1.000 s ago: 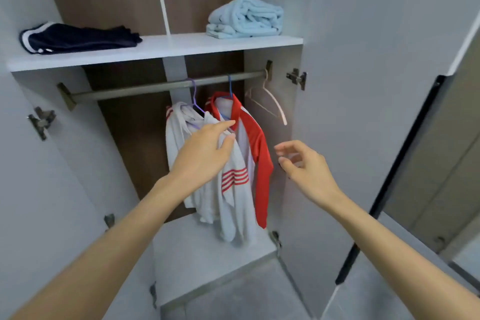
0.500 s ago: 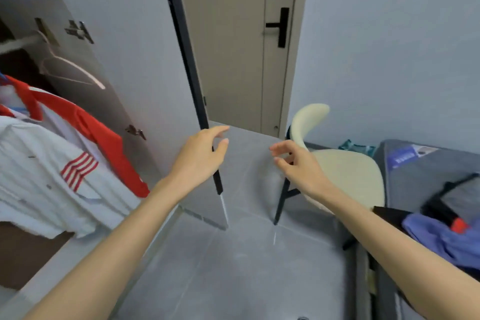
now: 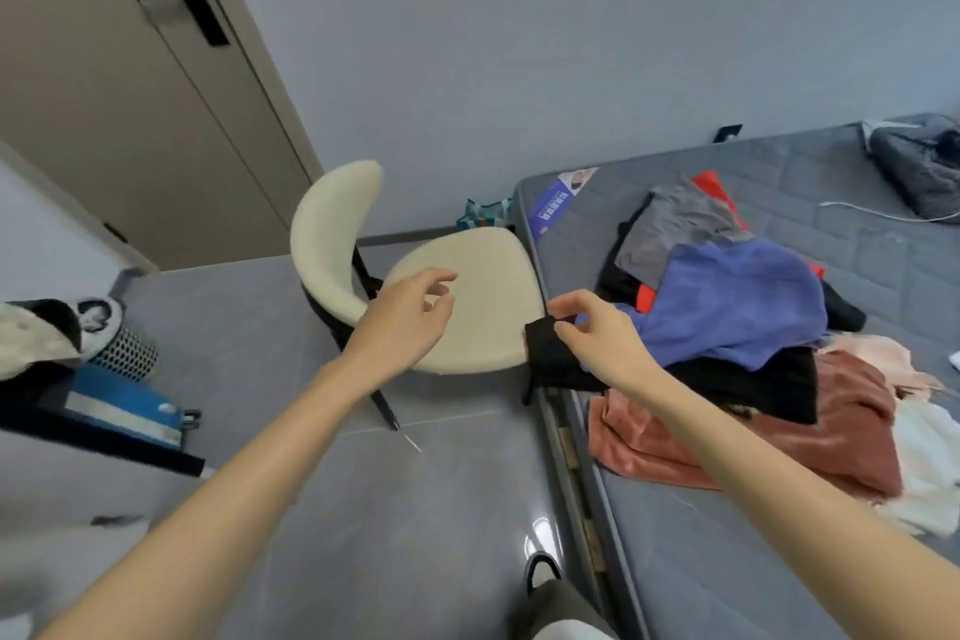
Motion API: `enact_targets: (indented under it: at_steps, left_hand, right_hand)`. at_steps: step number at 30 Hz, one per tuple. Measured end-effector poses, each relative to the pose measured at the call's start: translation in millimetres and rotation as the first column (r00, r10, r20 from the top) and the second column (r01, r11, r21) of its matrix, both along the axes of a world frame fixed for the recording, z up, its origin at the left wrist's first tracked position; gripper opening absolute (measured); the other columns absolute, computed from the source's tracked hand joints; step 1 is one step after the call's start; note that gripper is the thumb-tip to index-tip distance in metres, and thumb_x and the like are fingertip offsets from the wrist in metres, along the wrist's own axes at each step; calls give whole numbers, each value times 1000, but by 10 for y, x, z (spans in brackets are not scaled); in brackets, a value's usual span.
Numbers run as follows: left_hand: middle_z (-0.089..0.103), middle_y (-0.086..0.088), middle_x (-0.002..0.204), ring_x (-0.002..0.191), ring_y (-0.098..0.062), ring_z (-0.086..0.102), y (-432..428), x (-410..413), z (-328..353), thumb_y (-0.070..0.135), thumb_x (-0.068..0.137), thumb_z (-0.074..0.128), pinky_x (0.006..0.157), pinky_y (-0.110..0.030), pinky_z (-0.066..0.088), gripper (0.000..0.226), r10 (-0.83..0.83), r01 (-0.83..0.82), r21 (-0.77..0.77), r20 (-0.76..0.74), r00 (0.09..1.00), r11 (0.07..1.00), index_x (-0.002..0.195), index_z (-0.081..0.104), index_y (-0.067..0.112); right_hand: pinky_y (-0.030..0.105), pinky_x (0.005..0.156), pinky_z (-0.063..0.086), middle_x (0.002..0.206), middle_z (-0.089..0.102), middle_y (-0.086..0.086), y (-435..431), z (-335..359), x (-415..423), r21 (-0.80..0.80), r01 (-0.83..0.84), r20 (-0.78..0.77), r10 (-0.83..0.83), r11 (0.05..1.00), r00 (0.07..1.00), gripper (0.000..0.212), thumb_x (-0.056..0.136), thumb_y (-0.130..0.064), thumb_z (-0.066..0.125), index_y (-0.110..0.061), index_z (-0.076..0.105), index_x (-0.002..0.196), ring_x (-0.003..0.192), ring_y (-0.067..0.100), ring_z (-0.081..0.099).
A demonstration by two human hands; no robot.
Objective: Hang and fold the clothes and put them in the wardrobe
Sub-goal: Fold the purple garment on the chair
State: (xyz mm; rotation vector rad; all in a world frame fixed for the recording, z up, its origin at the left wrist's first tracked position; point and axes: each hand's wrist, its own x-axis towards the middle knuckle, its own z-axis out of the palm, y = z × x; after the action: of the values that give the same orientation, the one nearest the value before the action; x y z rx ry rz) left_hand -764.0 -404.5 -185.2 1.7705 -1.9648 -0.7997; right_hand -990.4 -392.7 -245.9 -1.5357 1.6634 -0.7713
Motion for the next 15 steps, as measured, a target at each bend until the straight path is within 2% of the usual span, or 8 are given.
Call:
enact_targets:
  at_steps: [3, 7, 11, 15]
  left_hand:
    - [61, 9, 110, 95, -13, 58, -327, -533, -271, 25, 97, 47, 82, -25, 41, 32, -67, 66, 72, 13, 998, 995, 128, 55, 27]
    - [63, 5, 114, 94, -13, 57, -673, -1123, -617, 23, 97, 46, 81, -22, 38, 33, -188, 180, 181, 30, 982, 967, 129, 55, 23]
    - [63, 3, 114, 91, -14, 57, -1019, -1644, -955, 21, 96, 47, 81, -22, 39, 35, -294, 281, 251, 14, 956, 926, 130, 55, 22]
    - [63, 0, 113, 98, -21, 59, -1383, -2152, -1390, 18, 95, 49, 90, -30, 44, 35, -378, 364, 321, -17, 925, 875, 129, 55, 18]
  right_hand:
    - [21, 79, 40, 106, 60, -5, -123, -260, -567, 94, 98, -25, -96, 991, 995, 27, 90, -8, 53, -15, 62, 115, 91, 9, 54]
    - [20, 82, 35, 121, 61, 4, -183, -566, -1225, 186, 212, -76, -201, 959, 977, 29, 89, -7, 54, -8, 61, 117, 111, 18, 56]
    - [15, 70, 32, 119, 61, 11, -221, -876, -1712, 238, 348, -121, -328, 907, 937, 29, 86, -3, 57, -3, 62, 115, 94, 20, 55]
    - [21, 76, 35, 121, 57, 11, -341, -1251, -2062, 292, 464, -162, -435, 836, 886, 31, 86, -6, 58, -9, 61, 117, 87, 17, 53]
